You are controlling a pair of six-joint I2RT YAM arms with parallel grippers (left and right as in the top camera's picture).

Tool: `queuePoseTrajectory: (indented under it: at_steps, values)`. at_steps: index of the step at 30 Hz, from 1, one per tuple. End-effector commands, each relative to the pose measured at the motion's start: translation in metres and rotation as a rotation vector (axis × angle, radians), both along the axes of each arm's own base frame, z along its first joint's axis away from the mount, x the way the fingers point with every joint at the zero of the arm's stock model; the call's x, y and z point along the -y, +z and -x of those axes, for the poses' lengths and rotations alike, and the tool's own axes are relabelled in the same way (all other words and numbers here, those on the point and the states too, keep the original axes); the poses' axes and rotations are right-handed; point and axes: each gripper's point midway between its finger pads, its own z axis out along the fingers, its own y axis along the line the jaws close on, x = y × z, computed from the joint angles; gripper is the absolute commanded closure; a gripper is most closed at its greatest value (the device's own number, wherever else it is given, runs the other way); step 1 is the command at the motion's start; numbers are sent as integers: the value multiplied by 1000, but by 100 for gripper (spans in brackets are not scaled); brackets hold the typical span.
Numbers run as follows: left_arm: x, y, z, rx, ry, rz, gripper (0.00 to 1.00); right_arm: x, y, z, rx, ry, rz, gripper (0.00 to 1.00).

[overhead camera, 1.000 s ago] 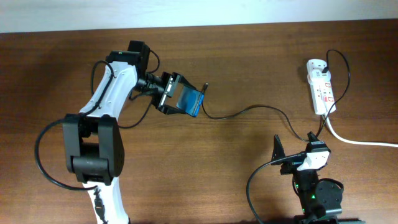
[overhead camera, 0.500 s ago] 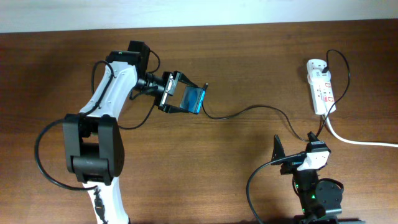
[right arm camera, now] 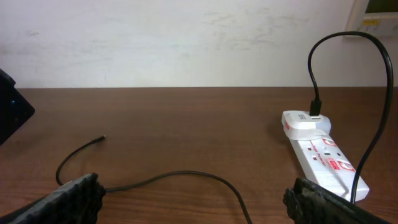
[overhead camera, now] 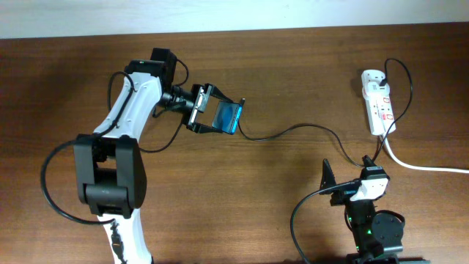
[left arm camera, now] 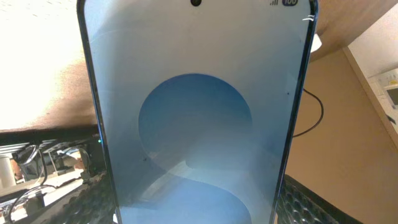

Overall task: Plug charger to phone and switch on socket
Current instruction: 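Lift the phone with the left gripper and tilt it upright, then bring the right gripper to the phone held by the left gripper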

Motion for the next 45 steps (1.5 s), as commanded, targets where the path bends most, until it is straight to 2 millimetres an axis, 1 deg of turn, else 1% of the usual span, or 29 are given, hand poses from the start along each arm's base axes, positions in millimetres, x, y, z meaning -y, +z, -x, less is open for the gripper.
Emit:
queuePoseTrajectory:
  at_steps: [1, 4, 6, 9, 12, 14, 16, 19, 20, 24, 25, 26, 28, 29, 31, 33, 38, 40, 41, 42, 45]
  values:
    - [1, 7, -6, 6, 9, 20, 100, -1, -1, 0, 0, 0, -4, 2]
    - [1, 6, -6, 8, 9, 14, 100, -2, -1, 0, 0, 6, -5, 2]
    - [-4, -2, -7, 22, 6, -35, 100, -1, 1, 0, 10, 3, -5, 1]
    - [-17, -20, -8, 72, -17, -161, 100, -8, 3, 1, 15, 40, -11, 2]
    - [-36, -39, -12, 93, -16, -320, 100, -22, 6, 3, 30, 124, -17, 2]
    - [-48, -48, -15, 108, -14, -409, 100, -24, 8, 3, 38, 134, -18, 2]
    - [-63, -58, -17, 121, -12, -510, 100, -26, 16, 4, 52, 150, -19, 2]
    - [-76, -64, -19, 132, -11, -595, 100, -32, 31, 8, 59, 188, -21, 2]
    - [-80, -65, -19, 134, -12, -621, 100, -35, 36, 9, 36, 201, -22, 2]
    - [-88, -66, -21, 150, -12, -679, 100, -36, 49, 3, -43, 207, -24, 2]
    - [-90, -64, -23, 174, -24, -699, 100, -37, 55, 0, -57, 211, -25, 2]
    - [-93, -61, -25, 203, -40, -721, 100, -41, 63, -4, -75, 230, -28, 2]
    - [-98, -51, -27, 226, -53, -775, 100, -50, 74, -13, -122, 279, -37, 2]
    - [-99, -46, -28, 233, -58, -797, 100, -53, 77, -16, -150, 300, -42, 2]
    - [-100, -28, -30, 258, -66, -843, 100, -62, 85, -25, -234, 348, -58, 2]
    - [-95, -13, -32, 278, -71, -840, 100, -67, 90, -30, -279, 375, -69, 2]
    - [-82, 28, -38, 338, -55, -783, 100, -85, 115, -36, -369, 477, -108, 2]
    - [-75, 40, -41, 363, -45, -738, 100, -98, 127, -34, -366, 563, -131, 2]
    - [-69, 47, -42, 378, -41, -710, 100, -109, 135, -31, -356, 643, -150, 2]
    - [-67, 51, -43, 386, -39, -695, 100, -114, 138, -28, -352, 685, -160, 2]
    - [-43, 60, -42, 405, -51, -585, 100, -124, 136, -26, -368, 759, -186, 2]
